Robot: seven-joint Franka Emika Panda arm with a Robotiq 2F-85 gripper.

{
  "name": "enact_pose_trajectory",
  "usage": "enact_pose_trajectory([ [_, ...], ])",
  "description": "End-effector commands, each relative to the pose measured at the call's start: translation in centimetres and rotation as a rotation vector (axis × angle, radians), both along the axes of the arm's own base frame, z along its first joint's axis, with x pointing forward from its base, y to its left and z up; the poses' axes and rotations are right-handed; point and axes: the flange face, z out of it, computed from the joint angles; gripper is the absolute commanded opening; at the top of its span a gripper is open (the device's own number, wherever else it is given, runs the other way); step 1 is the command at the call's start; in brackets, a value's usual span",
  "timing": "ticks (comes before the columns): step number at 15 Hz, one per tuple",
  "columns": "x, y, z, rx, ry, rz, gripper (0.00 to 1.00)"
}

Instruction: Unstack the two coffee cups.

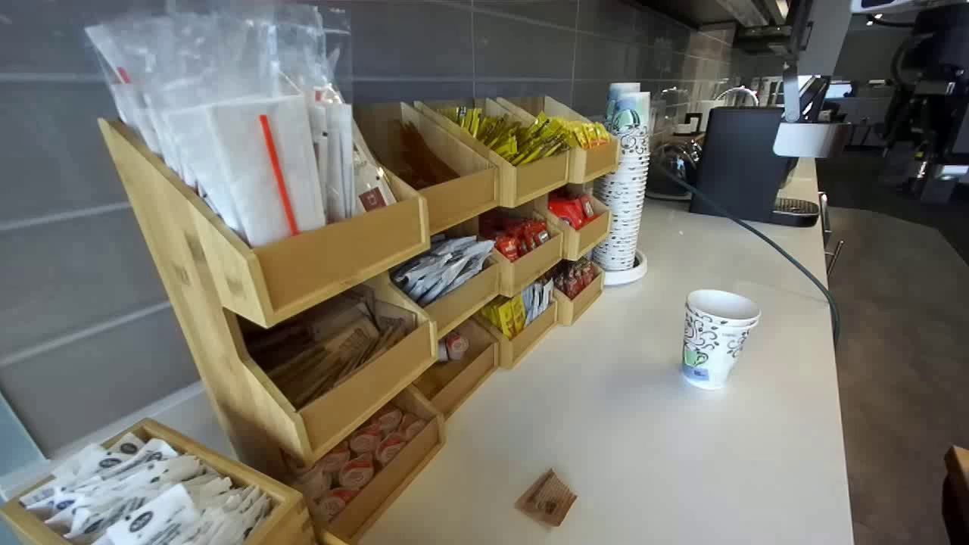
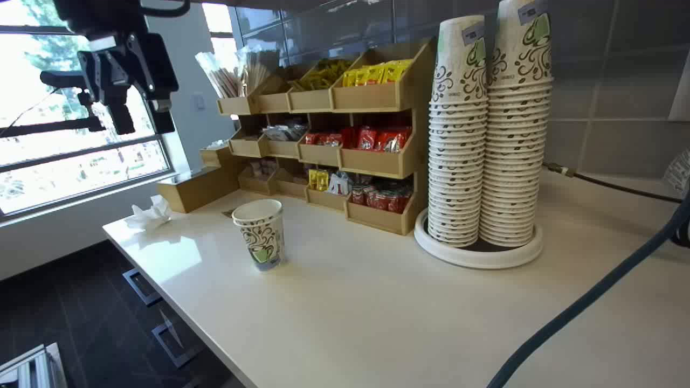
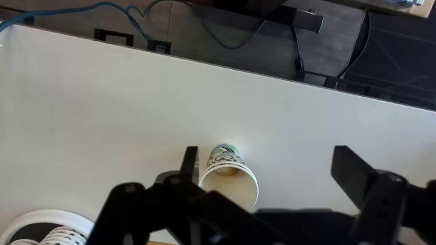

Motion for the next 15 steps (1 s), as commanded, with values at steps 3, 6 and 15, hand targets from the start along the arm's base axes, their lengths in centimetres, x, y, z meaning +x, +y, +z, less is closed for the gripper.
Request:
enact_pose_trajectory([
  [3, 0.0, 0.0, 0.1, 0.000, 0.001, 0.000, 1.00],
  [6, 0.0, 0.0, 0.1, 0.000, 0.001, 0.000, 1.00],
  [15, 3.4, 0.2, -3.5, 0.102, -0.149, -0.076, 1.00],
])
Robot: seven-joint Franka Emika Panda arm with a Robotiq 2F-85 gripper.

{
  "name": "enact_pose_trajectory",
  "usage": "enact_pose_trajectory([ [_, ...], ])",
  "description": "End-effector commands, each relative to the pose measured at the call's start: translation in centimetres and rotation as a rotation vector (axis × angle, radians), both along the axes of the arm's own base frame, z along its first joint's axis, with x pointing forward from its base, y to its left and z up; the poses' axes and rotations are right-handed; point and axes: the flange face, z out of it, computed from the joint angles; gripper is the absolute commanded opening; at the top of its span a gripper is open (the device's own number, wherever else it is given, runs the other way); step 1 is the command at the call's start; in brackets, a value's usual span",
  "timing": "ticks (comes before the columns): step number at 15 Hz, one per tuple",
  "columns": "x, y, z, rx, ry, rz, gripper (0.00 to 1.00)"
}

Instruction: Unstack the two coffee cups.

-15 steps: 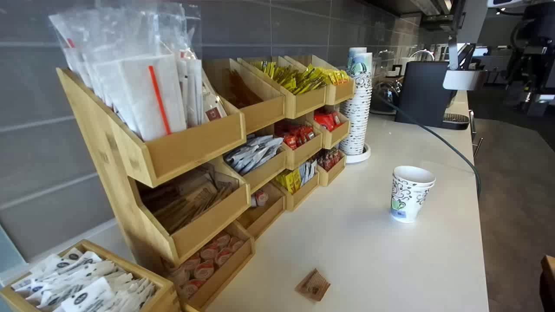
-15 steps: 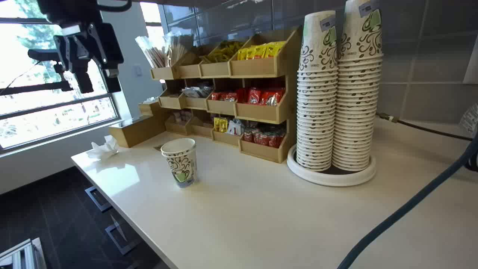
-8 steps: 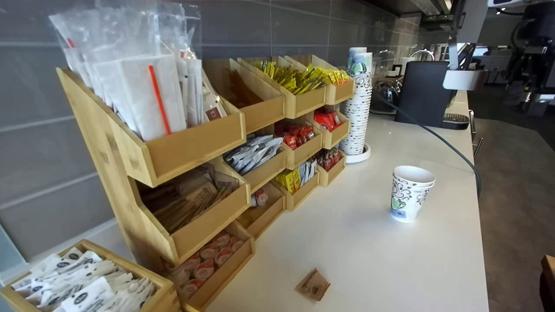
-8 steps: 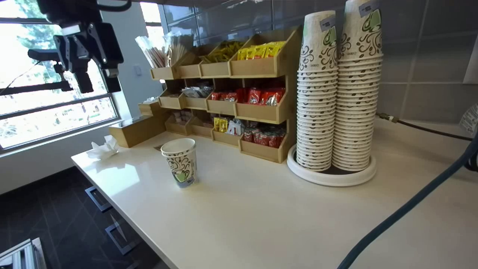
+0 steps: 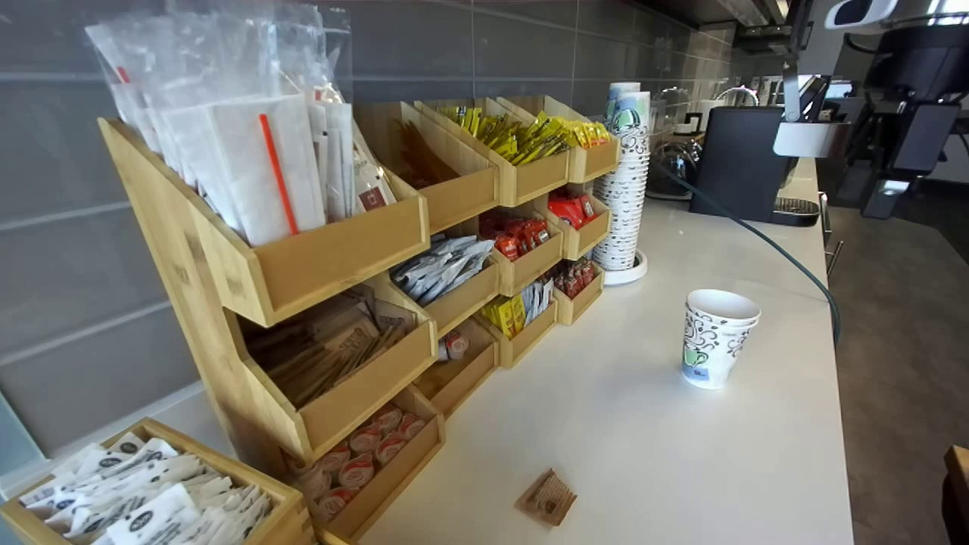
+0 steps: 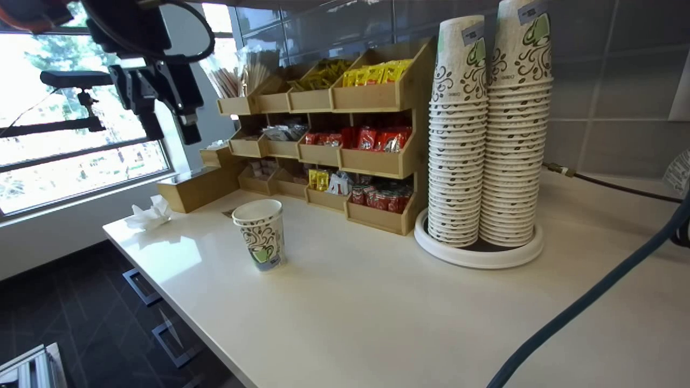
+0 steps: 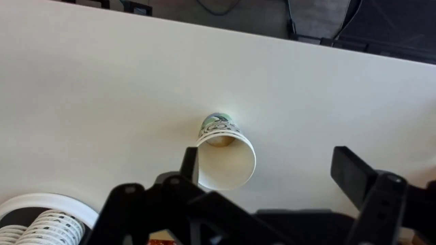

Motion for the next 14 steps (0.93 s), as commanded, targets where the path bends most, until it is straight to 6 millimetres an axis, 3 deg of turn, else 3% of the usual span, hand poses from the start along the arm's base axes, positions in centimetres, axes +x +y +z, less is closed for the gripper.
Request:
enact_pose_trajectory([
  [1, 1.8, -0.1, -2.0, 0.037, -0.075, -0.038, 1.00],
  [14, 6.2, -2.4, -8.8, 0.041, -0.061, -0.105, 1.00],
])
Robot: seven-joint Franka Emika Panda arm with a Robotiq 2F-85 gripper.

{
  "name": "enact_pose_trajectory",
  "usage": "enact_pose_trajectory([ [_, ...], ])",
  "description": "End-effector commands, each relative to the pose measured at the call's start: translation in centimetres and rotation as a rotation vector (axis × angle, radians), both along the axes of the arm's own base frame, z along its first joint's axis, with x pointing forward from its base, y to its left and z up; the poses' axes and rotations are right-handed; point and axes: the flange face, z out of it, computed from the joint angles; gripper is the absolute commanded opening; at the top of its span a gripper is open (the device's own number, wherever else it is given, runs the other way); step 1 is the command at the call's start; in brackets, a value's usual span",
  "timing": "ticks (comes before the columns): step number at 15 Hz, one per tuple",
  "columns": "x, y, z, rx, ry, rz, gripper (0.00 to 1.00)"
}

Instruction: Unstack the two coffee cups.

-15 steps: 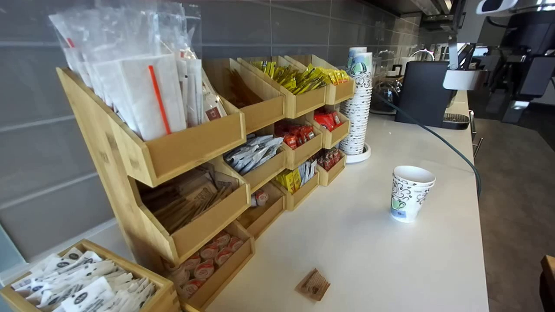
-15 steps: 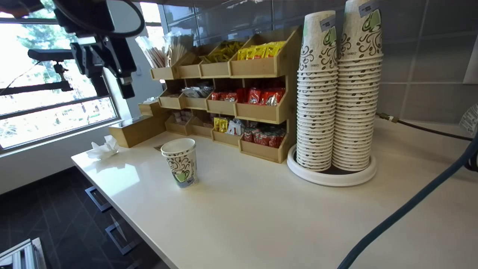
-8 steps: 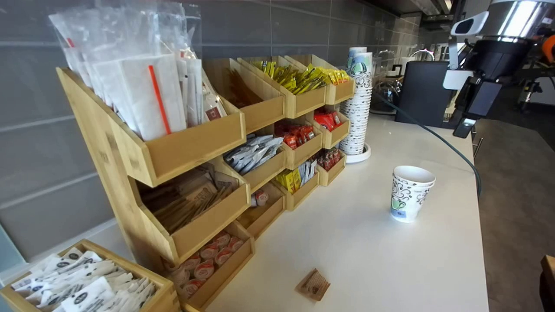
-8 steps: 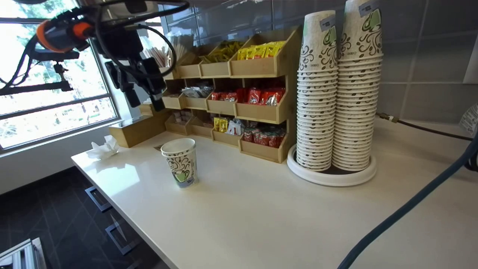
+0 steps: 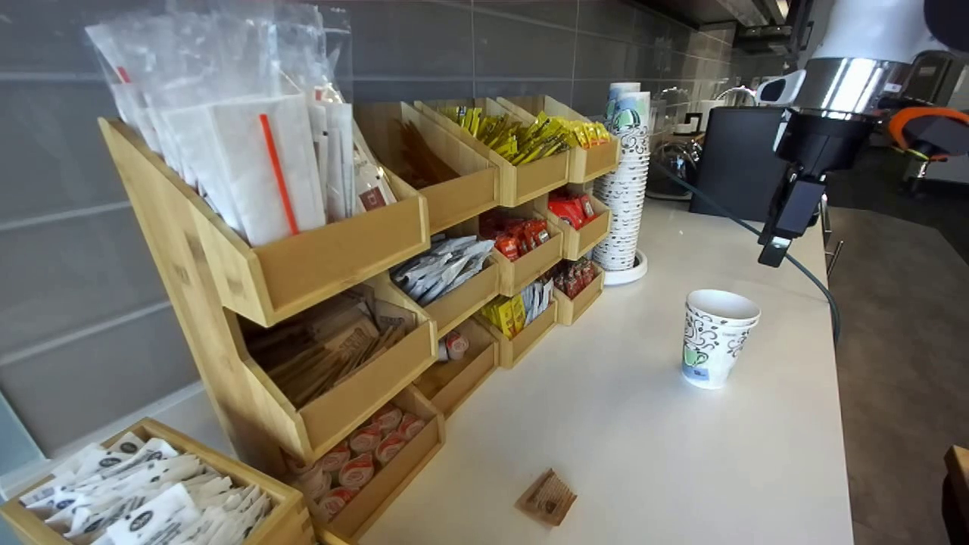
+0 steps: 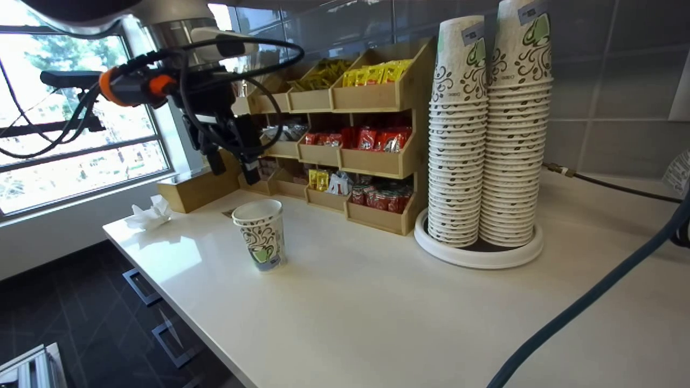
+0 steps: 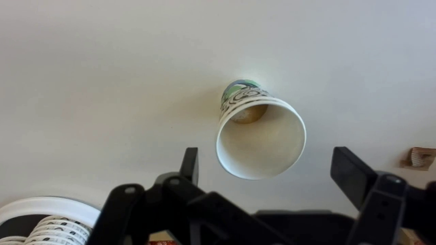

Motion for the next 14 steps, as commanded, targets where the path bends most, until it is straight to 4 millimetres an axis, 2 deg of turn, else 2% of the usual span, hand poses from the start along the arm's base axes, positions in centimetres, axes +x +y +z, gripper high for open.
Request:
enact_pose_trajectory([
  [1, 1.1, -0.3, -1.8, 0.022, 0.012, -0.017, 1.00],
  [8, 2.4, 0.0, -4.8, 0.039, 0.045, -0.030, 1.00],
  [14, 3.4, -0.3, -6.1, 0.055, 0.026, -0.056, 1.00],
])
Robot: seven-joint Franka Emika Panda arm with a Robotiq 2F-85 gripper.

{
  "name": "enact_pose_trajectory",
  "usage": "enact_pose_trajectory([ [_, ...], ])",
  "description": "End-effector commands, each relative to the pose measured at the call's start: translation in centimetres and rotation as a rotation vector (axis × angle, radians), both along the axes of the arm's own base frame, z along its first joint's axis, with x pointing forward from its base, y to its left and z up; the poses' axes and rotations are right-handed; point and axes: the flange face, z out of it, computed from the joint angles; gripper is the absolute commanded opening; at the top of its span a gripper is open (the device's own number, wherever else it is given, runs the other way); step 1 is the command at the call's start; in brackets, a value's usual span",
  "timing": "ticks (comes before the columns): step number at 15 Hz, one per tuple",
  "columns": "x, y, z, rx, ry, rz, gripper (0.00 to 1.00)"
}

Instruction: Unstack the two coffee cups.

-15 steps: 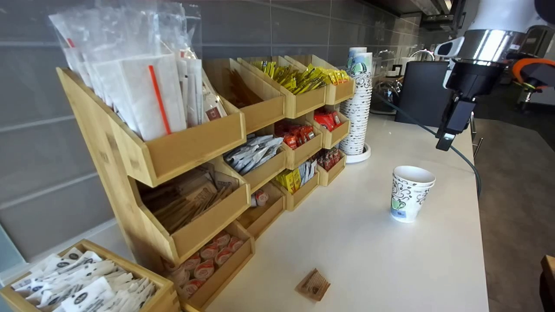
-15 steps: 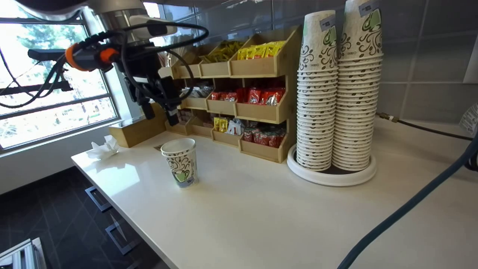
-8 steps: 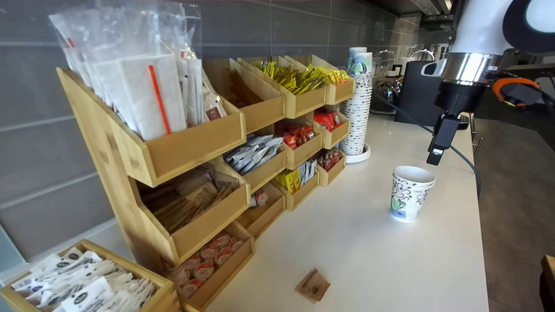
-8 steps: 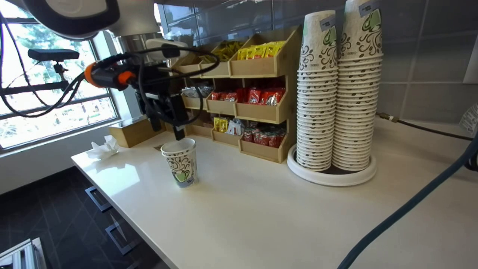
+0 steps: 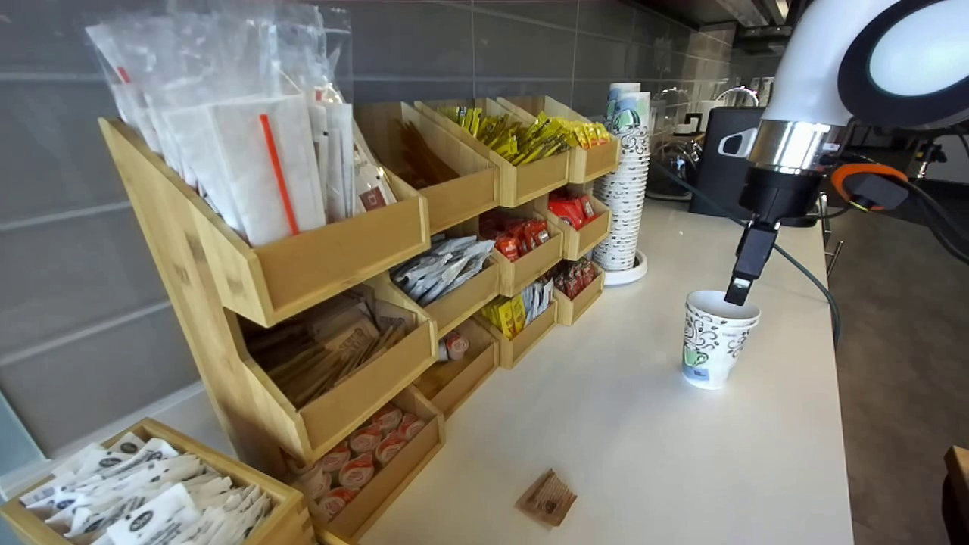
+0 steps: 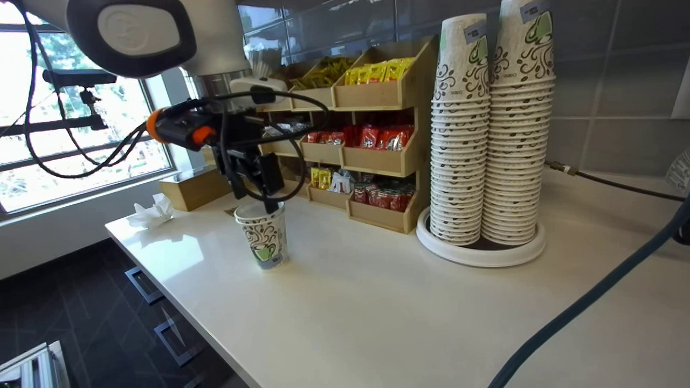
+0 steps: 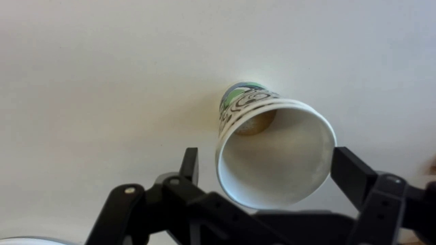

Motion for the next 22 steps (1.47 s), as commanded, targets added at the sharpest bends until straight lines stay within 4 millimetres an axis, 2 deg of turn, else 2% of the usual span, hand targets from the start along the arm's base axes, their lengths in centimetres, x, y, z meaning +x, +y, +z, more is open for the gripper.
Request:
enact_pose_trajectory([
  [1, 0.8, -0.2, -0.4, 0.021, -0.025, -0.016, 0.98],
  [6, 1.0, -0.6, -0.9, 0.020, -0.031, -0.027, 0.94],
  [9, 1.1, -0.7, -0.9, 0.021, -0.030, -0.030, 0.78],
  [10, 1.1, -0.7, -0.8, 0.020, -0.031, -0.030, 0.75],
  [11, 1.1, -0.7, -0.7, 0.020, -0.033, -0.031, 0.67],
  [13, 1.2, -0.8, -0.6, 0.020, -0.036, -0.032, 0.59],
  [22, 1.2, -1.3, -0.3, 0.016, -0.041, -0.040, 0.50],
])
